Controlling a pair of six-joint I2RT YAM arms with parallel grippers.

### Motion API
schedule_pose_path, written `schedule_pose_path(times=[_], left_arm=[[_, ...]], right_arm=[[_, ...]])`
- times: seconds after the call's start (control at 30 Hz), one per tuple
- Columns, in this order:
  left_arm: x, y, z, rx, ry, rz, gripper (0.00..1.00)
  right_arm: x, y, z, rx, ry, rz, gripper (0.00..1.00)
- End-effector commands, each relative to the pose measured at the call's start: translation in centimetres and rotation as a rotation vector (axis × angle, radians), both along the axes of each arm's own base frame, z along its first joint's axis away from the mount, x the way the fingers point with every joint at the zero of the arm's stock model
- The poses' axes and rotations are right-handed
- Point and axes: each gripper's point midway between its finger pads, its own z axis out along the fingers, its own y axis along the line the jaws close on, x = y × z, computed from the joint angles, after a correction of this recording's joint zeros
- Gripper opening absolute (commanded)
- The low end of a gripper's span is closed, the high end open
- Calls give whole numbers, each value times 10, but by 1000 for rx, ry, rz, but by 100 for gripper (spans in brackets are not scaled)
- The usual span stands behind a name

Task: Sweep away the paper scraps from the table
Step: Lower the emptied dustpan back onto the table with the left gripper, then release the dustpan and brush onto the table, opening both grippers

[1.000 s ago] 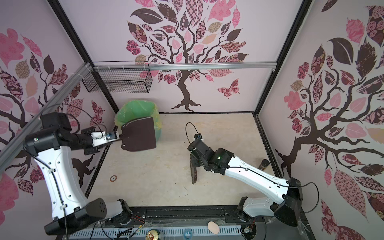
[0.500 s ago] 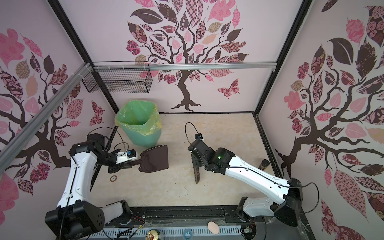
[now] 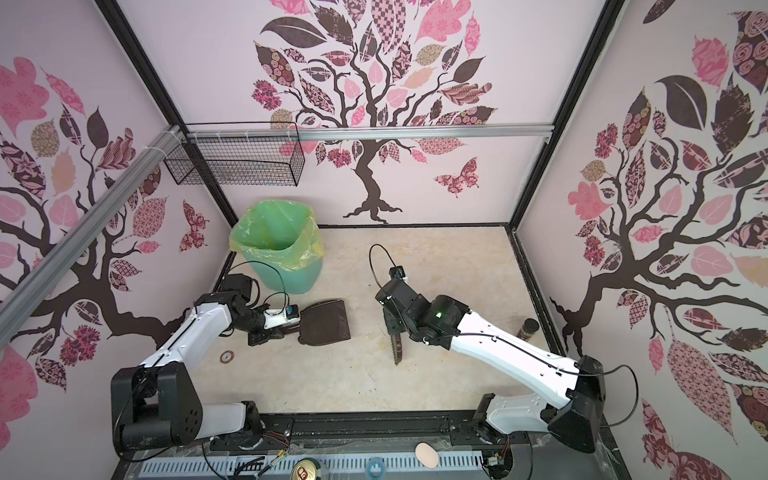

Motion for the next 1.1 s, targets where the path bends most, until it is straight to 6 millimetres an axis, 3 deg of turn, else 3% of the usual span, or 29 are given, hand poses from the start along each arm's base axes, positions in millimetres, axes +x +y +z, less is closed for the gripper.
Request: schedule_pose_path(times=[0.0,0.2,0.47,0.77,1.07], left_arm=[[7,-8,-5,-13,-47,25,10],[3,-24,-19,-19,-34,3,15],[-5,-26,-45,-22,18,4,18],[-9,-29,-49,-38,21,-3,29],[-10,-34,-37,-64,33,-10,75]], right_arm=[[7,-2,16,11,-40,-22,0],[8,-3,21,10,-43,-31,0],[7,-7,26,0,-38,-42,0],[10,-7,25,-13,-38,-51,0],[12,-8,30,-12,-45,-64,0]])
